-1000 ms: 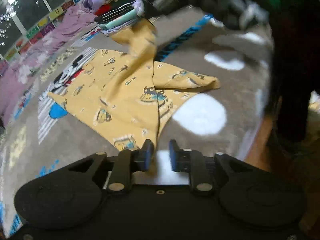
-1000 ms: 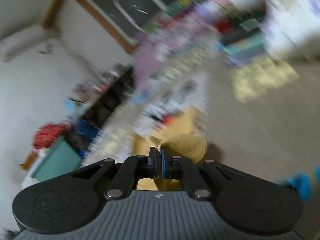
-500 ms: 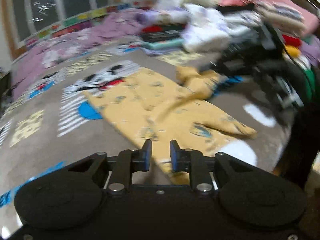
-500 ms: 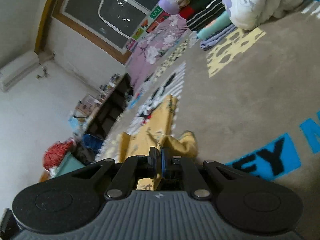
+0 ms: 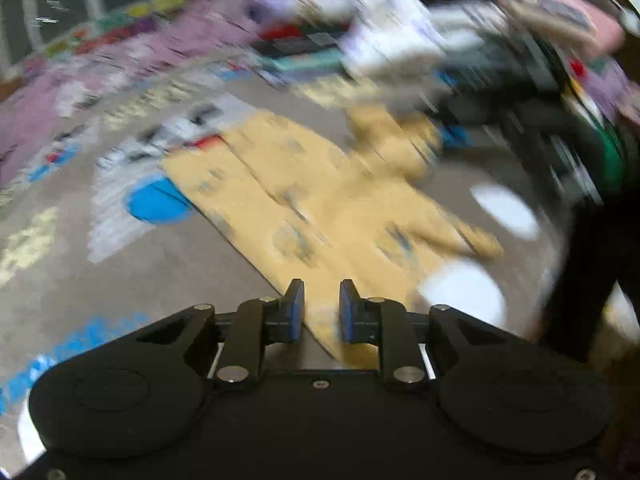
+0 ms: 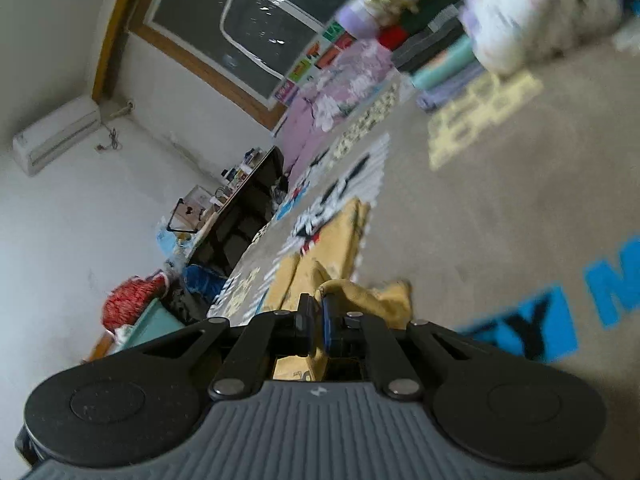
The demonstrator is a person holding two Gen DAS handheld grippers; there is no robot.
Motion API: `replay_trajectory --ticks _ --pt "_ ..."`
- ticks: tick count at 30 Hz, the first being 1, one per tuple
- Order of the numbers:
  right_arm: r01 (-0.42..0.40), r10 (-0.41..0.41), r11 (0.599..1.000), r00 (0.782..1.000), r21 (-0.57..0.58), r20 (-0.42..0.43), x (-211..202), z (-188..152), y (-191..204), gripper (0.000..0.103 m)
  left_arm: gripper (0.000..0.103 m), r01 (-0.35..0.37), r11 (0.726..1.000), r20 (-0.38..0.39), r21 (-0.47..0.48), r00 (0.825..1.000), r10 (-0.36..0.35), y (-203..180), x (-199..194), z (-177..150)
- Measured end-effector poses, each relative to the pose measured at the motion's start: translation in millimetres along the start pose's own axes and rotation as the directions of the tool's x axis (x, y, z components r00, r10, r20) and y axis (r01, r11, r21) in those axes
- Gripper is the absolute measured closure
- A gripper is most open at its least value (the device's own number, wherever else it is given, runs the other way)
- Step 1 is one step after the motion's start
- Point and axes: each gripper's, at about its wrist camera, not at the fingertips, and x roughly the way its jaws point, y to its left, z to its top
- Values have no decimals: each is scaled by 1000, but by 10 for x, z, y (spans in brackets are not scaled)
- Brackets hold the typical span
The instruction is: Fold clothes
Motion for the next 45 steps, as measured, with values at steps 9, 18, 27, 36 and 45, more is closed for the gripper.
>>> replay_trajectory --ticks 9,18,27,36,45 --pt "-127 125 992 991 28 47 -172 -25 58 96 85 -193 974 19 -117 980 197 624 820 578" --pt "-124 122 989 992 80 35 -121 -49 -164 95 85 -165 975 -73 -152 985 155 750 1515 949" --pt "-135 134 986 991 100 23 -73 -46 -203 94 88 -208 958 -135 -199 974 184 861 1745 944" --pt "-141 138 983 990 119 34 -80 -41 -215 93 99 5 877 50 -481 998 22 1136 1449 985" --pt "-158 153 980 987 122 43 -86 -20 -218 93 75 -48 874 30 -484 997 72 1169 1448 980"
